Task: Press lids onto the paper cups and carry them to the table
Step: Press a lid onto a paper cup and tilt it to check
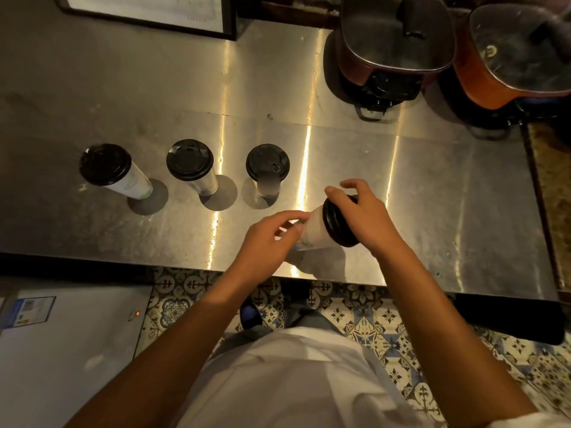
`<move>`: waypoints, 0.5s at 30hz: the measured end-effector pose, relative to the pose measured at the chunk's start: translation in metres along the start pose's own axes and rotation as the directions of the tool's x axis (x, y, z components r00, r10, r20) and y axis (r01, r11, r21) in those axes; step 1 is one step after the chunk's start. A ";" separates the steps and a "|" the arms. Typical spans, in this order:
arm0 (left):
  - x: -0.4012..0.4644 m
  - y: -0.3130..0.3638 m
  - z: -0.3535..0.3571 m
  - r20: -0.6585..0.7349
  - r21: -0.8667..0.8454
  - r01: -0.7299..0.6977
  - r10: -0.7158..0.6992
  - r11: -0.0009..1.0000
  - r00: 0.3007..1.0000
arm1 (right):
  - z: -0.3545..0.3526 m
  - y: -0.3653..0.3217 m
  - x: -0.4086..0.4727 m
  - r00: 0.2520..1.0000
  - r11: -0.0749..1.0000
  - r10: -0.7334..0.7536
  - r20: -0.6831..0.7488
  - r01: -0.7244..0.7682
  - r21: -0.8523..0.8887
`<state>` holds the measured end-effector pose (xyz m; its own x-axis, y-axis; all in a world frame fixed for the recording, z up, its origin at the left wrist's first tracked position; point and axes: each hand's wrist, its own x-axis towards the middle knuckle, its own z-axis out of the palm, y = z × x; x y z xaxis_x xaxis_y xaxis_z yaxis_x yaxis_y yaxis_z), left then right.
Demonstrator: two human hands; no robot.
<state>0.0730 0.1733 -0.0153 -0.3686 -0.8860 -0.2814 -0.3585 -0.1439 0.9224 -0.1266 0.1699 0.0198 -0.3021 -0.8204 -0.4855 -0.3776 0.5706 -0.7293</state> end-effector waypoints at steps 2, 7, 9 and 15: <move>-0.002 0.009 -0.012 -0.061 0.025 -0.059 0.061 0.998 0.996 | -0.010 -0.009 -0.009 1.000 0.986 0.007 0.025 -0.011 0.164; -0.002 0.026 -0.032 -0.028 -0.161 -0.079 0.075 0.984 0.997 | -0.015 -0.028 -0.030 0.993 0.863 0.053 0.101 -0.096 0.496; -0.002 0.031 -0.033 -0.051 -0.185 -0.082 0.074 0.979 0.996 | -0.013 -0.031 -0.033 0.990 0.834 0.077 0.118 -0.128 0.536; -0.006 0.041 -0.033 -0.133 -0.160 -0.110 0.089 0.981 0.987 | -0.009 -0.033 -0.036 0.993 0.798 0.069 0.093 -0.111 0.592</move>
<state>0.0891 0.1579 0.0328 -0.2820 -0.9460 -0.1602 -0.1736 -0.1139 0.9782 -0.1115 0.1808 0.0659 -0.2449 -0.7787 -0.5777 0.2504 0.5248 -0.8136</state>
